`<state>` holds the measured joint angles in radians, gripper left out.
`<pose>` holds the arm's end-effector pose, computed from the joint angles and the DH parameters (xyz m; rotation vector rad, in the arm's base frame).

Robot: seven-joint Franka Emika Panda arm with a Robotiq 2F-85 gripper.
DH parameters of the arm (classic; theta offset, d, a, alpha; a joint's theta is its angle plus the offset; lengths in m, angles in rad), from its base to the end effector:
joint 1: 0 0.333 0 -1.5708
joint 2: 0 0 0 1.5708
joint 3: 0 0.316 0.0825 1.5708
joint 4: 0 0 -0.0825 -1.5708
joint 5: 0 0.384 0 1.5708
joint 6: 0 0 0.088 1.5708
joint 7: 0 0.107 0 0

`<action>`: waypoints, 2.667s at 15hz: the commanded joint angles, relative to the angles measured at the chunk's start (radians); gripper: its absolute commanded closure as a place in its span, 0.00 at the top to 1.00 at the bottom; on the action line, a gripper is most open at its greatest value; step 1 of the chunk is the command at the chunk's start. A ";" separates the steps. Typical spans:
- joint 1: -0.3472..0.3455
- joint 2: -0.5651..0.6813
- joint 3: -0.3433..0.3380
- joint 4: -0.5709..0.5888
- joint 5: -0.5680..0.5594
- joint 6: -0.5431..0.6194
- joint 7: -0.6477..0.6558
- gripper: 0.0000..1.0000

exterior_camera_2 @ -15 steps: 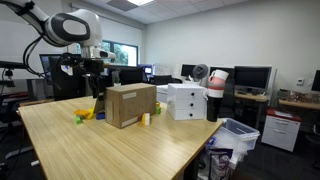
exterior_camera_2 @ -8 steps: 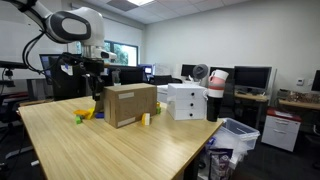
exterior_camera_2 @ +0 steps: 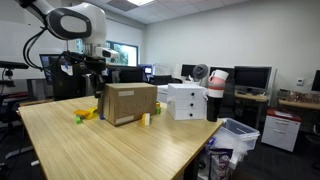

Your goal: Move the box forward then turn it over

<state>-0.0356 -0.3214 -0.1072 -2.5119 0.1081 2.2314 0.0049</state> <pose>0.4276 -0.0580 0.3992 -3.0069 0.3133 -0.0695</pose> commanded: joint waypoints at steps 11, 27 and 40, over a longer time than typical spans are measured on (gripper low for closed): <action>-0.027 0.073 -0.182 0.176 0.336 -0.356 -0.319 0.03; -0.138 0.231 -0.211 0.326 0.560 -0.692 -0.404 0.02; -0.267 0.429 -0.241 0.444 0.799 -0.878 -0.357 0.02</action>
<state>-0.2629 0.0346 -0.3446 -2.1217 0.8465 1.4137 -0.3698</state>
